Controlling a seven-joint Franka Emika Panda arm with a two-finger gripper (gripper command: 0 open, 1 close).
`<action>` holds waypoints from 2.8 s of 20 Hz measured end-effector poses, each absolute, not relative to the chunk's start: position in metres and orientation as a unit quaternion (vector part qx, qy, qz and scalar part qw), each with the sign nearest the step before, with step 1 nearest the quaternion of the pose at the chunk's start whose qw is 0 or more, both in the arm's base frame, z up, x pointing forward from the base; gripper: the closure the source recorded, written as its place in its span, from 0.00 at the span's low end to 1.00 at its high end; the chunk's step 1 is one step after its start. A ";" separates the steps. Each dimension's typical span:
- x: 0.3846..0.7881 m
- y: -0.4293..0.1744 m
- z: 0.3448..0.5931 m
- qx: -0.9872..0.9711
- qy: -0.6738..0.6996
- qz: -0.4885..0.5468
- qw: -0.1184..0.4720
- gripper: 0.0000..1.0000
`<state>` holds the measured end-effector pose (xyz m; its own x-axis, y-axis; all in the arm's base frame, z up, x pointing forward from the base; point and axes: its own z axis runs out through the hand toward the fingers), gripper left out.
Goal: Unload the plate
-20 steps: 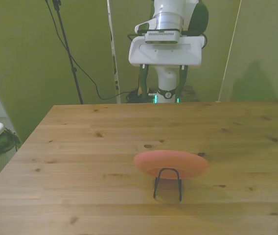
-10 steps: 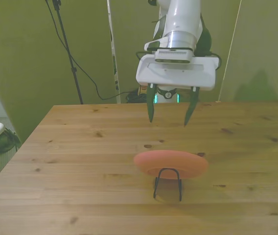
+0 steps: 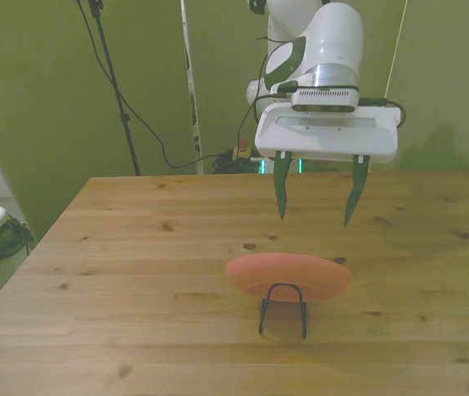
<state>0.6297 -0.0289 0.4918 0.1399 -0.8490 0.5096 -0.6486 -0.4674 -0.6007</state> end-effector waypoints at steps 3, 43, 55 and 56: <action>0.644 -0.022 0.471 -0.732 0.518 -0.426 0.121 0.00; 0.672 -0.003 0.438 -0.691 0.539 -0.459 0.142 1.00; 0.632 0.013 0.492 -0.679 0.531 -0.483 0.151 1.00; 0.620 0.020 0.497 -0.681 0.529 -0.483 0.148 1.00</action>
